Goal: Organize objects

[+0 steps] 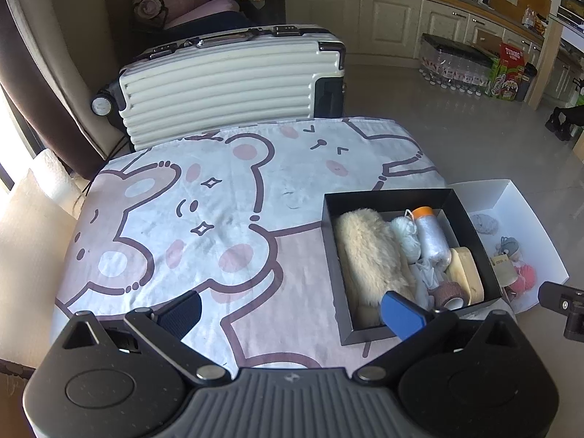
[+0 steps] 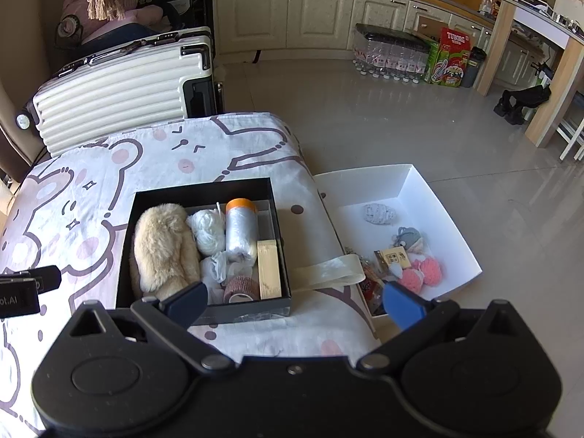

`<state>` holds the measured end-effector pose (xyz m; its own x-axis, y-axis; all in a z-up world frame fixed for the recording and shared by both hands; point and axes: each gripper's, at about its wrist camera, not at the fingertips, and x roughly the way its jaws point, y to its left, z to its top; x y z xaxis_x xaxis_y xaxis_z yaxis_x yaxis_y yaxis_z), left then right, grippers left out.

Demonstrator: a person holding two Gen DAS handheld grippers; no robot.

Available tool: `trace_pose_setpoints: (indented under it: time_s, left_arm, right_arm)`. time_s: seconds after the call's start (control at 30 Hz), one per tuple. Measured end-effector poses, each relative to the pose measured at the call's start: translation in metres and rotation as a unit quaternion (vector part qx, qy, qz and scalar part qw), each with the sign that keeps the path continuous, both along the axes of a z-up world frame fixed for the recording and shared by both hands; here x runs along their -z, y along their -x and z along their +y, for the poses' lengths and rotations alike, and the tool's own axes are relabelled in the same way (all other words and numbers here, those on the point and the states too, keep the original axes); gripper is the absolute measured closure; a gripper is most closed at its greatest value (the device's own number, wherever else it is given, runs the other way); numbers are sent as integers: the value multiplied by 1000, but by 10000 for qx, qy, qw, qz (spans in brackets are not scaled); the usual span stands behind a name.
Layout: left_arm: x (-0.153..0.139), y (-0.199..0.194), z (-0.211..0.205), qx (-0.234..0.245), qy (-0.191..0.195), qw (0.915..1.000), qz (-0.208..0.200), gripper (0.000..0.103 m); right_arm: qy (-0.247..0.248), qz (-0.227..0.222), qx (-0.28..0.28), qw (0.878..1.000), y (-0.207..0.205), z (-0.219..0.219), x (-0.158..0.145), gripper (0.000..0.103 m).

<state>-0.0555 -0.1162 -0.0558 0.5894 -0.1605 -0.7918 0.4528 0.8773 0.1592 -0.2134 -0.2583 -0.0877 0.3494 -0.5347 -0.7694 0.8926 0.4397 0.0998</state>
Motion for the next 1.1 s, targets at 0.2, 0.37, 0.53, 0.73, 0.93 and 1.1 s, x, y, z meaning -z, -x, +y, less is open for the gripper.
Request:
trace_pose_setpoints:
  time_s: [0.2,0.37,0.53,0.73,0.93,1.1]
  left_arm:
    - [2,-1,0,8,-39,10000,21,0]
    - [3,-2,1,-12,-36,10000,33,0]
    - [3,-3,1,-12,-39,10000,39,0]
    - [4,-3,1,5,-40,10000,52,0]
    - [4,-4,1,8,-34,10000,56,0]
    - [4,-4,1,5,-34,10000,52,0]
  right_arm:
    - [-2,2,-1,10000,-1,-1,1,0]
    - [0,5,-3,10000,-2,-1,1,0]
    - [-1,20,-25,10000,-4,-1,1,0]
    - [-1,27,-33,10000,-5,-2,2,0]
    - [0,30,-42,10000,-6,-1,2,0]
    - [-1,29,-41,10000,-7,-1,2,0]
